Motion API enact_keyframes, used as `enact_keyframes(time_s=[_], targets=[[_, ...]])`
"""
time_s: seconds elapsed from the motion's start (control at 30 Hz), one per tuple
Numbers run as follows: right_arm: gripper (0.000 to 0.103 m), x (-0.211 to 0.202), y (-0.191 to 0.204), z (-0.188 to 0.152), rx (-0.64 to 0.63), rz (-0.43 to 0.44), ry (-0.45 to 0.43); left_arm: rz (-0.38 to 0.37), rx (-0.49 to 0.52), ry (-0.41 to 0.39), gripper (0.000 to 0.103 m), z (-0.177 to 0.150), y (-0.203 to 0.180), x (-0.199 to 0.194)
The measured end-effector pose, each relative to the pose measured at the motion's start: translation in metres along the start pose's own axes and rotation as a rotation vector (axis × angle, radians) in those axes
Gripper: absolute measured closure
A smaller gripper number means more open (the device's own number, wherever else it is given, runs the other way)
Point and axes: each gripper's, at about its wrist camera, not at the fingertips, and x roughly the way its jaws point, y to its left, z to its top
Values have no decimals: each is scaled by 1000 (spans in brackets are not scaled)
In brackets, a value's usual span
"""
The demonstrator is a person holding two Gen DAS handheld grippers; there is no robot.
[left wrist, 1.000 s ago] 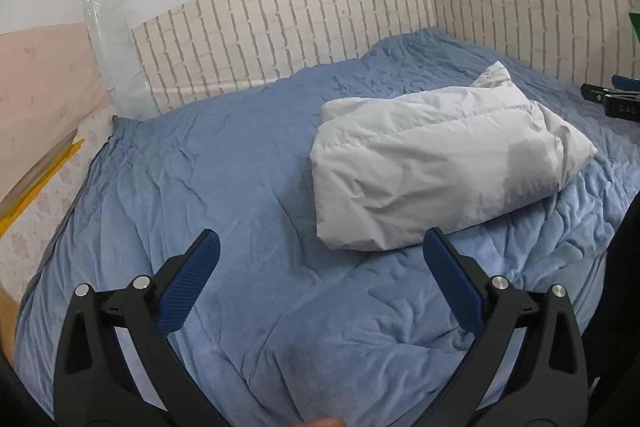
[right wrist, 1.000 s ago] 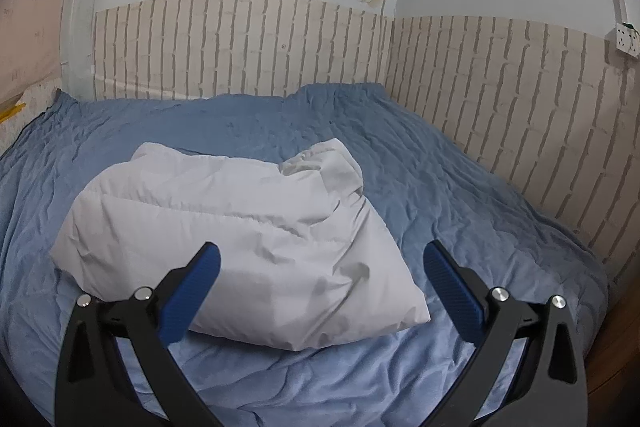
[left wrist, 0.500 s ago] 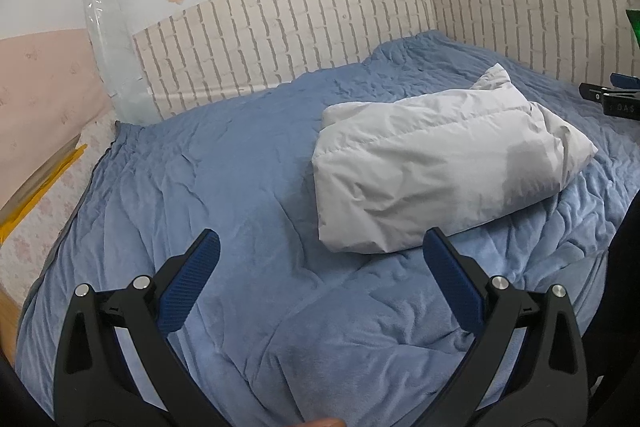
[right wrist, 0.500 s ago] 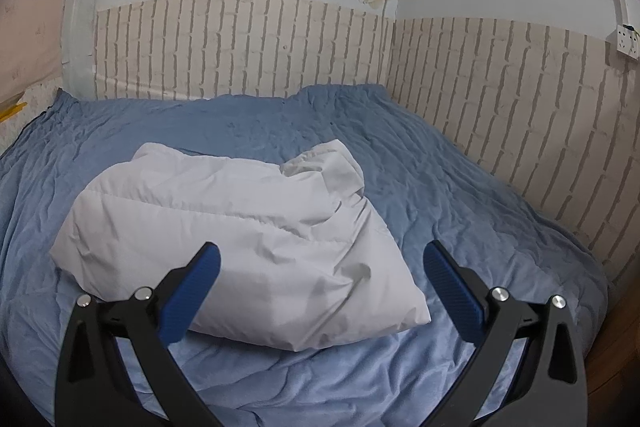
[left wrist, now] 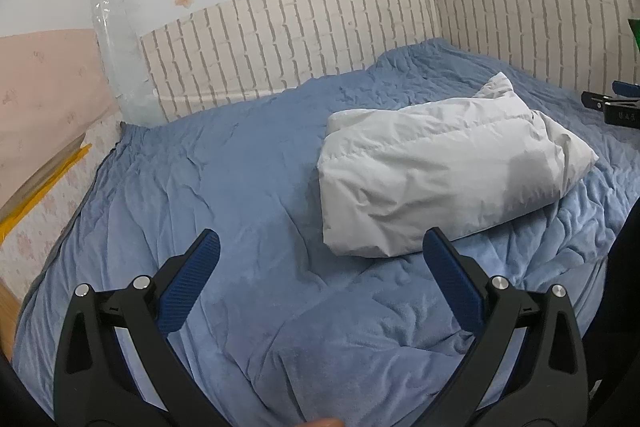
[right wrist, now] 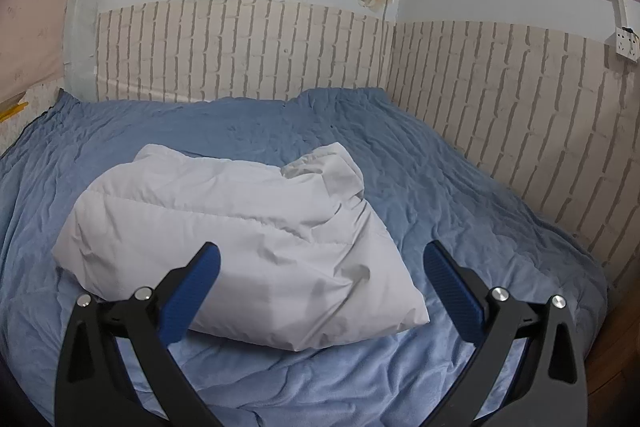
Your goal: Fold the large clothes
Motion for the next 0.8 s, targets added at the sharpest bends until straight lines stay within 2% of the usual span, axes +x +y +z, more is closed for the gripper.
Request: enact_keyframes(time_s=[0.17,0.8], targets=[[2,0,0,0,-1,1,-1,8,-19,11,3,-1,3,1],[2,-1,2,-1,-2,4,0,8,8,31,3,-1,-4,7]])
